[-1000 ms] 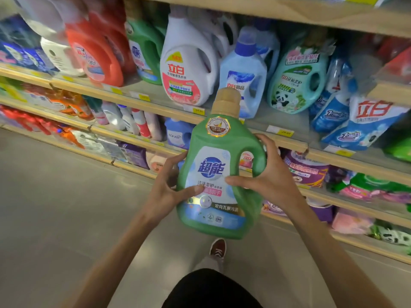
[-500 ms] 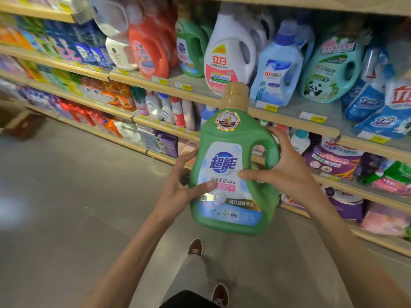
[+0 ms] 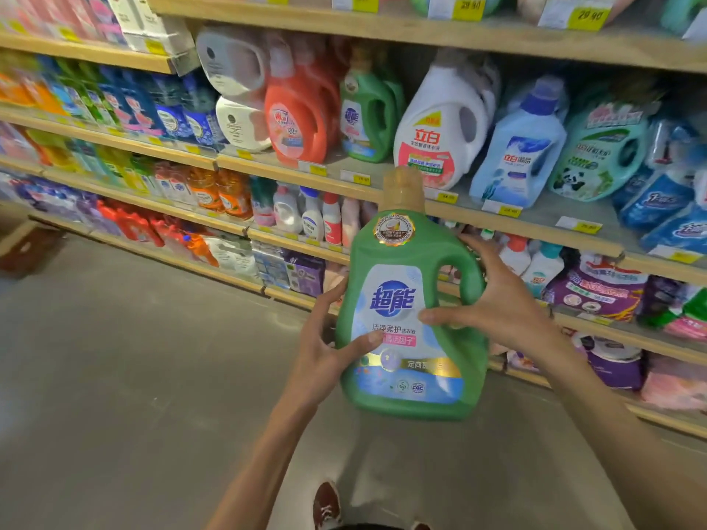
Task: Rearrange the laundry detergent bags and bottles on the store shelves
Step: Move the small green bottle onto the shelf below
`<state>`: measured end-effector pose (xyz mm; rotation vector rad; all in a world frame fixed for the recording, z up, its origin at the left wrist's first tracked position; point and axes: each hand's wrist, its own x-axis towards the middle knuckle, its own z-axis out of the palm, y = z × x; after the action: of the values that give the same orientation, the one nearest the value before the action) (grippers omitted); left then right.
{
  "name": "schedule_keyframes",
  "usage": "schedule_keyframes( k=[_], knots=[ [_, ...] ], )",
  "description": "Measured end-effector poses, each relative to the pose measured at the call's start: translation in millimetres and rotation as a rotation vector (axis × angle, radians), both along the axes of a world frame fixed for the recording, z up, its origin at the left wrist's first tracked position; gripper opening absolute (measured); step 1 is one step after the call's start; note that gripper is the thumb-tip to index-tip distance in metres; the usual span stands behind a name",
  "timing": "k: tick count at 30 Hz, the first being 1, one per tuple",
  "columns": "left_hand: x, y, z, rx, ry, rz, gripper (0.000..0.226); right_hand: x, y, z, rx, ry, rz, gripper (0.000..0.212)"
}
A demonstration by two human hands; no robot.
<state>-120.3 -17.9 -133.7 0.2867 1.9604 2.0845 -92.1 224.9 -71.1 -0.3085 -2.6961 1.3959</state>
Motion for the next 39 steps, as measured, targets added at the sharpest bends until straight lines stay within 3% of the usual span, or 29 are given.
schedule_keyframes(
  k=[5,12,24,34,39],
  knots=[
    [-30.6,-52.6,-4.2,-0.023,-0.041,-0.044,0.073,-21.8,-51.3,-4.4,-0.029,0.027,-0.031,0.100],
    [-81.6,-84.6,-11.2,-0.093,-0.055,-0.086,0.079,-61.2,-83.0,-13.3,0.059,0.045,-0.048,0.120],
    [-225.3,-61.7,-21.5,-0.129,-0.011,-0.160,0.076,-194.7,-61.4,-36.8,-0.066,0.086,-0.116,0.112],
    [-364.8,-23.2,-25.7,-0.150,-0.030,-0.222,0.074,-332.2,-22.5,-55.2,-0.086,0.087,-0.154,0.126],
    [-419.4,-8.5,-36.3,-0.165,0.005,-0.230,0.075,-387.3,-9.1,-55.7,-0.068,0.101,-0.159,0.116]
  ],
)
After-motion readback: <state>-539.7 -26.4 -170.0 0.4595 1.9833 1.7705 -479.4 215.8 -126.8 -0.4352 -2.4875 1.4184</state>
